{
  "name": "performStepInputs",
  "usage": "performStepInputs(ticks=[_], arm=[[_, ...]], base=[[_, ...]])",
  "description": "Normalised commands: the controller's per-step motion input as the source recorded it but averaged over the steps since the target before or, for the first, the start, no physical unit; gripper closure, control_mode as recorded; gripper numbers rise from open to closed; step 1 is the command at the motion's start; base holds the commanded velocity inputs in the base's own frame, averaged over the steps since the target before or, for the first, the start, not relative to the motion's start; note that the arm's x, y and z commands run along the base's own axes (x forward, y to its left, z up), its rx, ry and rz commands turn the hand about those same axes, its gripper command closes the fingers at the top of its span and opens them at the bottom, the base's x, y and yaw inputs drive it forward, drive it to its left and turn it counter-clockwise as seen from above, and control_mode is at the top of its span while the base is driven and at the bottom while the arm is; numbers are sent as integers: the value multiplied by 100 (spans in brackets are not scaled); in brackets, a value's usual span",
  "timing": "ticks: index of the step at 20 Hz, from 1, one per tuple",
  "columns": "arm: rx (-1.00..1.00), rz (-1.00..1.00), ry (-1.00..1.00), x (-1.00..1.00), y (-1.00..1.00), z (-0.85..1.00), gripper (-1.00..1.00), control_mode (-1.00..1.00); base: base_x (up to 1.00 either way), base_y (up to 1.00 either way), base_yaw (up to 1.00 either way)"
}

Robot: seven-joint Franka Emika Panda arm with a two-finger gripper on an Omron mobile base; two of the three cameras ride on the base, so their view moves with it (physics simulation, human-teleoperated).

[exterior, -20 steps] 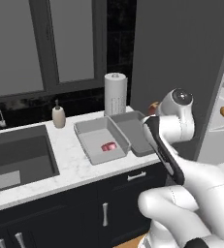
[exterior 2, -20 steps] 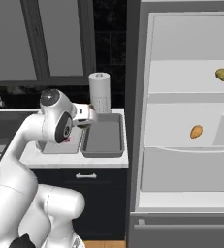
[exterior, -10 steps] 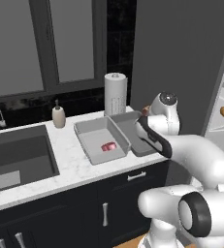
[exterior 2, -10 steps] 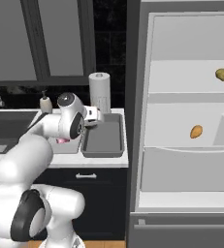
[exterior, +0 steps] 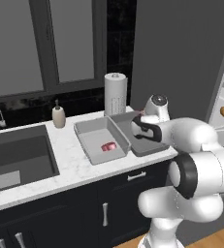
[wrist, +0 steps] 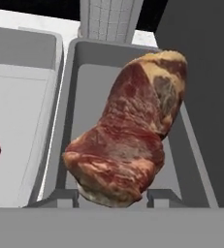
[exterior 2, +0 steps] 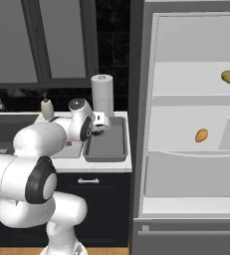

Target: Place one potato and one steak in each tupperware on the nearby counter, to pack two identical lunches.

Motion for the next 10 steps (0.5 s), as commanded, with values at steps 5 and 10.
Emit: performStepInputs(ticks=[5,10], arm=[[1,0,0,19,-17,-3,-100,-100],[8,0,-2,-7,4,13,-100,-100]], base=[[0,0,0],[0,0,0]])
